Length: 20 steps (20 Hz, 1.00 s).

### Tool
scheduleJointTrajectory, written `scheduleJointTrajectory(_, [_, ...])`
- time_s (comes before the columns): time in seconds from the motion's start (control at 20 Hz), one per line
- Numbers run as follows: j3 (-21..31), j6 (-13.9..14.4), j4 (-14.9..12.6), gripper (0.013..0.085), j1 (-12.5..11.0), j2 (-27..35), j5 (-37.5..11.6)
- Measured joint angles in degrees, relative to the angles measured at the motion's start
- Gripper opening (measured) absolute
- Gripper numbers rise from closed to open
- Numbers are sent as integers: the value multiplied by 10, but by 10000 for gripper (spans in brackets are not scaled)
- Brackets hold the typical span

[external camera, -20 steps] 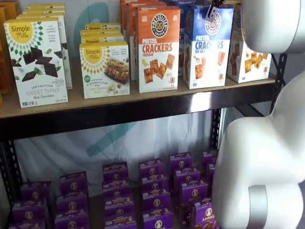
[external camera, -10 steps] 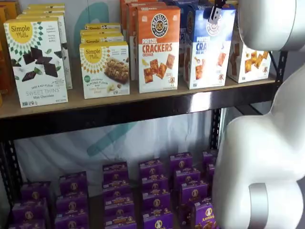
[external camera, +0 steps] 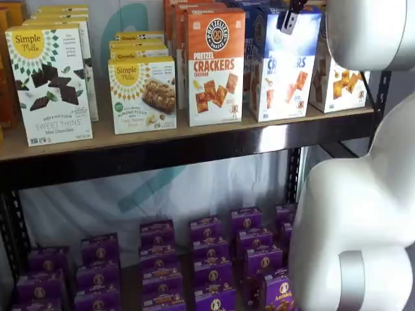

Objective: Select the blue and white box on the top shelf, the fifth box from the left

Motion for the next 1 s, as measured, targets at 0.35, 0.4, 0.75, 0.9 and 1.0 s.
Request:
scheduleJointTrajectory(0.35, [10,-2,1,650,-2,-8,-4])
scheduleJointTrajectory(0.4, [11,-2,1,610,-2,-10,-5])
scheduleJointTrajectory(0.75, [17,1,-5,570,3,-17,-3])
scheduleJointTrajectory(0.9, [19,4,-9,570,6,-25,5])
scheduleJointTrajectory(1.0, [7,8,-12,570,8,-24,31])
